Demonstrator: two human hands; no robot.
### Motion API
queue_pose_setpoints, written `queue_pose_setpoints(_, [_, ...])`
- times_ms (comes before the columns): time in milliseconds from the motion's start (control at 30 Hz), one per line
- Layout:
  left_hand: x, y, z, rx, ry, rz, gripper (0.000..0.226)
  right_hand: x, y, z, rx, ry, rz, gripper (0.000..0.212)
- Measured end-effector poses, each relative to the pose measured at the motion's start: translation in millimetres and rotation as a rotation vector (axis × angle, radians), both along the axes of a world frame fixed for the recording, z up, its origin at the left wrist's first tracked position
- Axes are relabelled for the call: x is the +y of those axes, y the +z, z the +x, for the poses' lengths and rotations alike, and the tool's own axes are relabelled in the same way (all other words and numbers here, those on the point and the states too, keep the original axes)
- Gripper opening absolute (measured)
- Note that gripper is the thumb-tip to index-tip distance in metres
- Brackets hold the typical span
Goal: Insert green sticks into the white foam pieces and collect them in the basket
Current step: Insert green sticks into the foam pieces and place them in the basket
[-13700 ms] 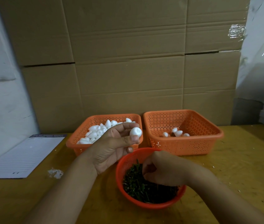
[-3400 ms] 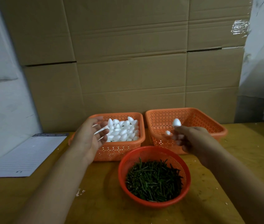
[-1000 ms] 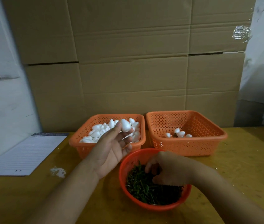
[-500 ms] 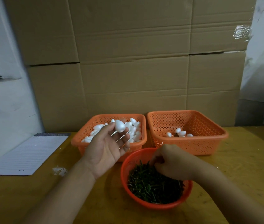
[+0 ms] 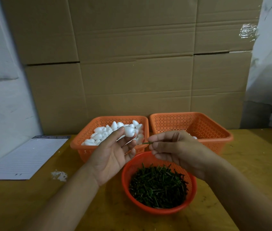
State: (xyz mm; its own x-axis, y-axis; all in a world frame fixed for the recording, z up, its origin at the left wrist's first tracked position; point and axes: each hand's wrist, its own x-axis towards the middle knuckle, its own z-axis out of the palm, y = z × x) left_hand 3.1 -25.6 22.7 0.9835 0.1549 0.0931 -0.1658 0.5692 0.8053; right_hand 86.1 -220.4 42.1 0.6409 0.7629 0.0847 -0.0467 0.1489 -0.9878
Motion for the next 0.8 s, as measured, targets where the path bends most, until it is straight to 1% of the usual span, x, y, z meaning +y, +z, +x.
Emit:
queue_pose_setpoints(100, [-1.0,-1.1,0.6,0.001,-0.021,0.028,0.011,0.5,-0.1,0.4,-0.005,-0.056,0.03,0.021])
queue_pose_setpoints(167, [-0.9,-3.2,1.3,0.001,-0.034,0.039,0.017,1.0,-0.7,0.0,-0.029,-0.093,0.023,0.015])
queue_pose_setpoints(233, [-0.6,-4.9,2.3,-0.009,-0.054,0.057,0.018,1.0,-1.1,-0.5,-0.079,-0.121,0.0,0.008])
queue_pose_setpoints(300, [-1.5,-5.8,2.7,-0.016,-0.071,0.082,0.019,1.3,-1.1,-1.3,-0.097,-0.134,-0.012,0.008])
queue_pose_setpoints(467, [-3.2,-6.0,2.1,-0.015,-0.084,0.087,0.019,1.9,2.0,-4.0,-0.043,-0.125,0.016,0.01])
queue_pose_setpoints(567, [-2.5,-6.1,1.6,-0.01,-0.078,0.078,0.03,1.7,3.0,-5.9,-0.052,-0.125,0.013,0.022])
queue_pose_setpoints(600, [-2.4,-6.0,1.6,-0.011,-0.077,0.075,0.03,1.8,3.0,-6.5,-0.065,-0.128,0.006,0.027])
queue_pose_setpoints(667, [-2.5,-5.9,1.0,-0.013,-0.082,0.081,0.022,1.7,2.3,-7.2,-0.09,-0.136,-0.02,0.034])
queue_pose_setpoints(733, [-2.4,-6.5,1.1,-0.016,-0.084,0.1,0.017,1.7,1.4,-7.4,-0.106,-0.134,-0.046,0.027])
queue_pose_setpoints(800, [-1.9,-7.1,1.1,-0.017,-0.074,0.111,0.018,1.4,1.3,-7.4,-0.128,-0.135,-0.069,0.018])
